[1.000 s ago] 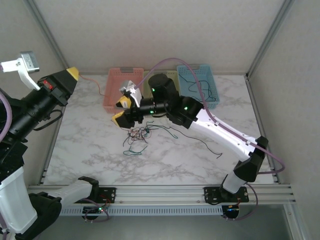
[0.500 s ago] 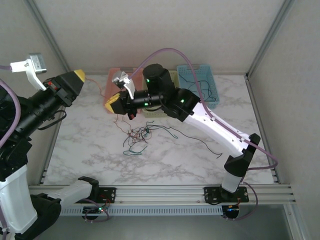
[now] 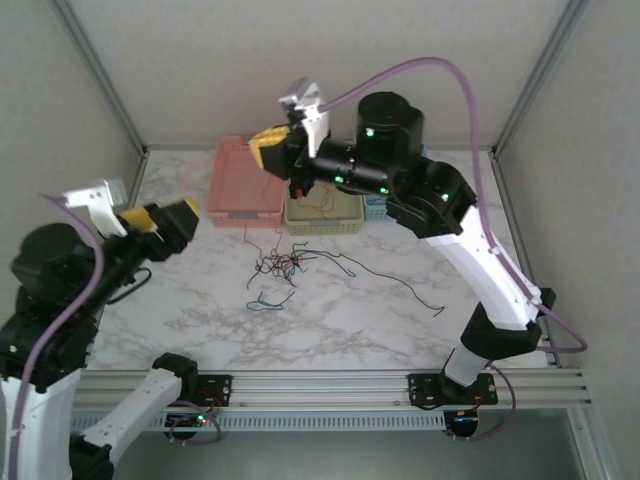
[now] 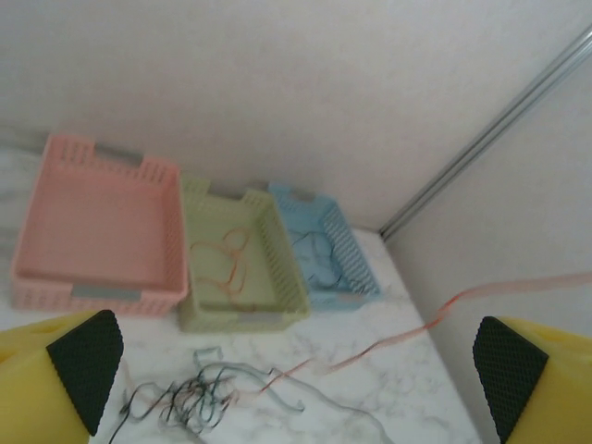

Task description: Untangle the cables

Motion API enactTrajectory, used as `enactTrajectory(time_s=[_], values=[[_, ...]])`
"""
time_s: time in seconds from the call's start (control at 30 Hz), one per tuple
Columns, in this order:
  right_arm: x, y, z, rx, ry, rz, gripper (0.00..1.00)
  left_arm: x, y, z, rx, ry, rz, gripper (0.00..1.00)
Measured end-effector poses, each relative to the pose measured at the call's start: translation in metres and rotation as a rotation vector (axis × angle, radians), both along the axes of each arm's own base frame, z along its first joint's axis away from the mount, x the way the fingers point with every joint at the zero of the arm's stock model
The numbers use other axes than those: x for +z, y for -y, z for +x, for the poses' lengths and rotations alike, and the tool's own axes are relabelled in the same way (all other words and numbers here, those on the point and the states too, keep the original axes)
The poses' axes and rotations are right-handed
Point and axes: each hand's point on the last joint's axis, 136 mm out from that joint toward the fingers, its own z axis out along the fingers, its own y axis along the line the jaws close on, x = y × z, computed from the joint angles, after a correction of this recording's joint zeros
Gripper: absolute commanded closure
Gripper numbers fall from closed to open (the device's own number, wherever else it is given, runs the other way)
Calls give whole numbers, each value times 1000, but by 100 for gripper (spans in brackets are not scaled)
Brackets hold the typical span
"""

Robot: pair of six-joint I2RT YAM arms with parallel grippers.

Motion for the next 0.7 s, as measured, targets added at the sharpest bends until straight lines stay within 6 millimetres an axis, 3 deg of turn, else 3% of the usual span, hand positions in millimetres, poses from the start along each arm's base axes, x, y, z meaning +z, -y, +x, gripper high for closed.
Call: enactTrajectory(time_s=[0.17,0.27,0.33,0.5,0.6,0.7], values=[[30,31,11,-146,43,76,100,-101,19,9,-71,-165,-52,3],[37,36,15,-182,47,104,100,-162,30,18,-91,-286,-60,3],[38,36,17,-190,39,110,100,-190,36,23,-105,-337,-46,5],[49,39,15,-188,28,151,100,-222,76,32,-209,-312,61,8],[54,41,14,-188,24,166,100,-238,112,23,-316,-239,172,8],[52,42,15,-200,17,162,100,-247,132,23,-357,-185,264,8]])
